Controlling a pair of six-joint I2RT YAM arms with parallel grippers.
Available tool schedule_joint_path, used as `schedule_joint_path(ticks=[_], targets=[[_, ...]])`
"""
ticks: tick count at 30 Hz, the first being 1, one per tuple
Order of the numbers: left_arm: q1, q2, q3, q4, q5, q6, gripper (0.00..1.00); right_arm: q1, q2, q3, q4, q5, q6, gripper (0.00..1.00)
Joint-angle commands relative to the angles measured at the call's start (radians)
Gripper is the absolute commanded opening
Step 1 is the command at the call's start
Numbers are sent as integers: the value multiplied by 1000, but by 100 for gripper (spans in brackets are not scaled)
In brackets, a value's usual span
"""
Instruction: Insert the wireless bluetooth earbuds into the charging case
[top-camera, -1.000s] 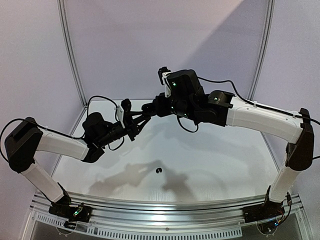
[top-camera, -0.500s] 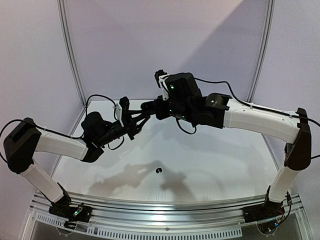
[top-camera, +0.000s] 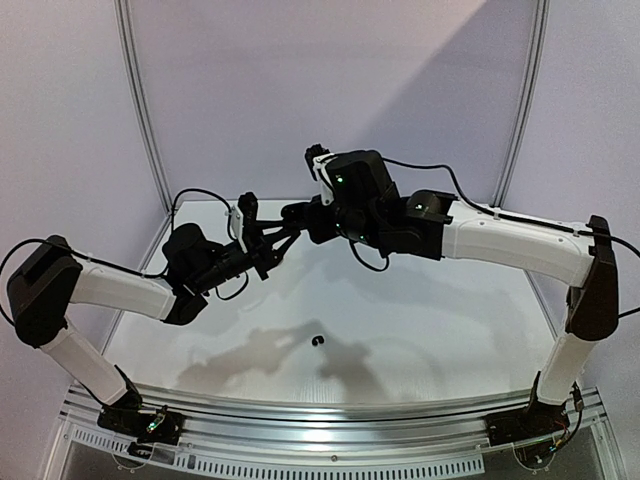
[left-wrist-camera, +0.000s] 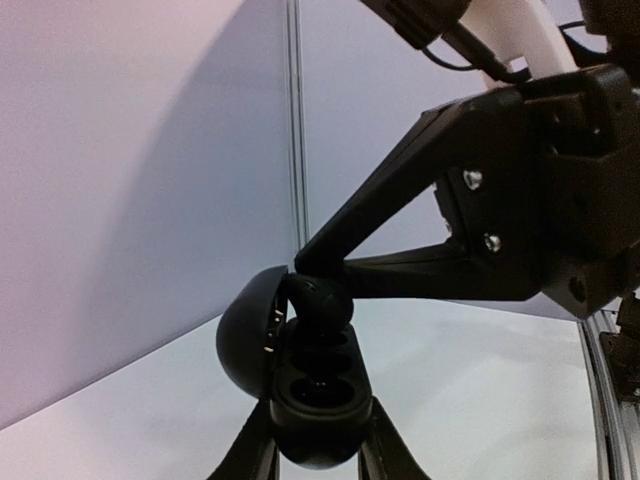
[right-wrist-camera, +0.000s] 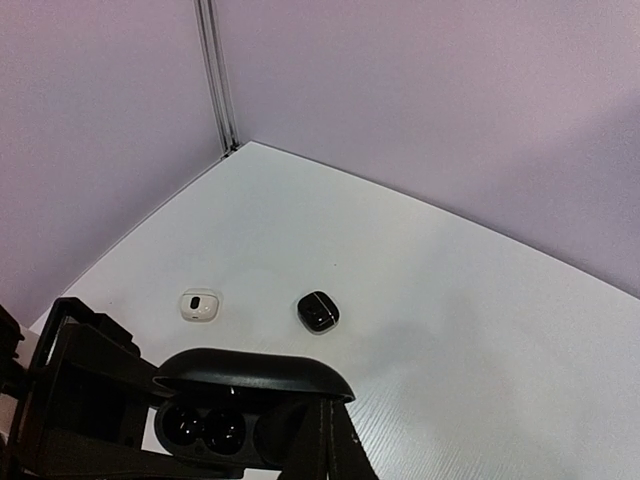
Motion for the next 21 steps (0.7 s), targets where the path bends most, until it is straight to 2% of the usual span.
schedule_joint_path(ticks=[1, 21], targets=[[-14, -20, 20, 23, -5, -16, 0, 5, 29, -15, 5, 11, -2, 0], [-16, -15, 26, 52, -18, 29, 0, 21, 99, 36, -29, 112, 49, 0]])
